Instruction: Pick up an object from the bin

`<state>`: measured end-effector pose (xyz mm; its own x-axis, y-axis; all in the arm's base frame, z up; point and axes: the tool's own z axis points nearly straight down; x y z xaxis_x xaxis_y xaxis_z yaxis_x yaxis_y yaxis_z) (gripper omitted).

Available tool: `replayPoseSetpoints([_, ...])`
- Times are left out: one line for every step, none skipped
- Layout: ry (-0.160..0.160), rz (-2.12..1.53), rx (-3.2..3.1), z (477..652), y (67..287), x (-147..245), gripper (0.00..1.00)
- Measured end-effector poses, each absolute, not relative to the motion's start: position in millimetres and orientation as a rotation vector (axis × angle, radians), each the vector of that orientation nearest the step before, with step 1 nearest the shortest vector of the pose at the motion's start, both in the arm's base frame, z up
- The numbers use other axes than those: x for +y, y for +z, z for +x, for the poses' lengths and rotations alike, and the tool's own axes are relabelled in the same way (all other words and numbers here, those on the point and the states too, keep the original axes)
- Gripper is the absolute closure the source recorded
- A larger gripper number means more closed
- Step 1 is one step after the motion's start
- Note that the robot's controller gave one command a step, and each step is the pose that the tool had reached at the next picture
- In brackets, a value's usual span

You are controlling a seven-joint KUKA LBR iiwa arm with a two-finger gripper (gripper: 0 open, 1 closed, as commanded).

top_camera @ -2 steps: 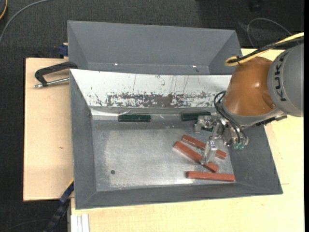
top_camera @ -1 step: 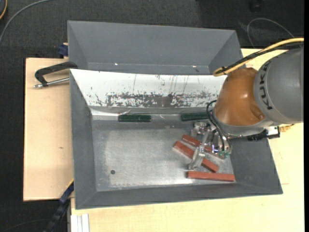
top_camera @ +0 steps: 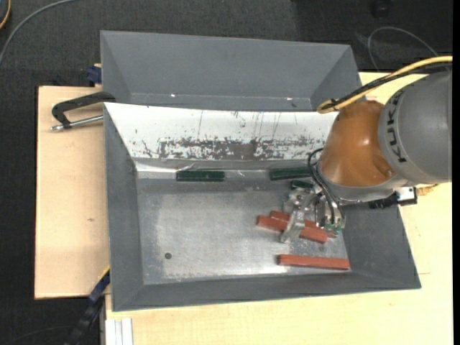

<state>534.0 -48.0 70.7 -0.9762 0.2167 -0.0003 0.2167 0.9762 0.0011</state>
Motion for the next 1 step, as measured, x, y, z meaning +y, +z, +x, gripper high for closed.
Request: replayPoseSetpoints([0.003, 0.347, 3.109, 532.4, 230.4, -28.3, 1.0])
